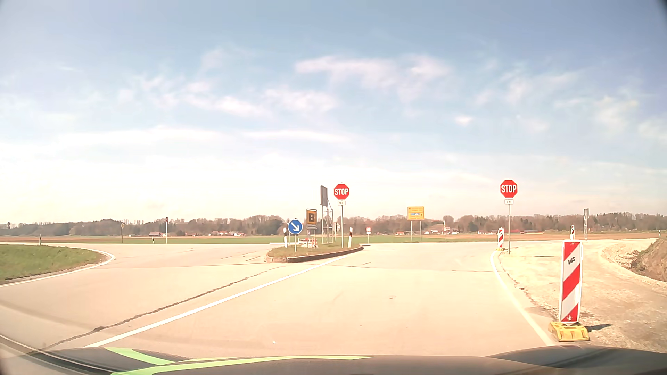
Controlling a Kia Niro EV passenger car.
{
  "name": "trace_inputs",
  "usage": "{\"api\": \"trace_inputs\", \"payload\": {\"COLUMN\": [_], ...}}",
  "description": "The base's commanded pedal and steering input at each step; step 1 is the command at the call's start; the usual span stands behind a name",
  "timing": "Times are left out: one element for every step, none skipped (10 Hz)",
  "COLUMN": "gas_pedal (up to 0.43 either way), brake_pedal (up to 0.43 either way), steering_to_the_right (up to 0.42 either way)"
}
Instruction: Follow the waypoints while adhering to traffic rules and regulations
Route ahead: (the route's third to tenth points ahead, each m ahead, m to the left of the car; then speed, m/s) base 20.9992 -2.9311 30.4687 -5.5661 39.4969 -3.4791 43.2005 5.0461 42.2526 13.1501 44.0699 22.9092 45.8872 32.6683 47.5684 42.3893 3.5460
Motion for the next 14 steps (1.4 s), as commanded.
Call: {"api": "trace_inputs", "payload": {"gas_pedal": [0.35, 0.35, 0.35, 0.35, 0.35, 0.35, 0.35, 0.35, 0.35, 0.35, 0.35, 0.35, 0.35, 0.35], "brake_pedal": [0.0, 0.0, 0.0, 0.0, 0.0, 0.0, 0.0, 0.0, 0.0, 0.0, 0.0, 0.0, 0.0, 0.0], "steering_to_the_right": [0.023, 0.056, 0.075, 0.079, 0.079, 0.084, 0.09, 0.092, 0.092, 0.091, 0.09, 0.086, 0.081, 0.075]}}
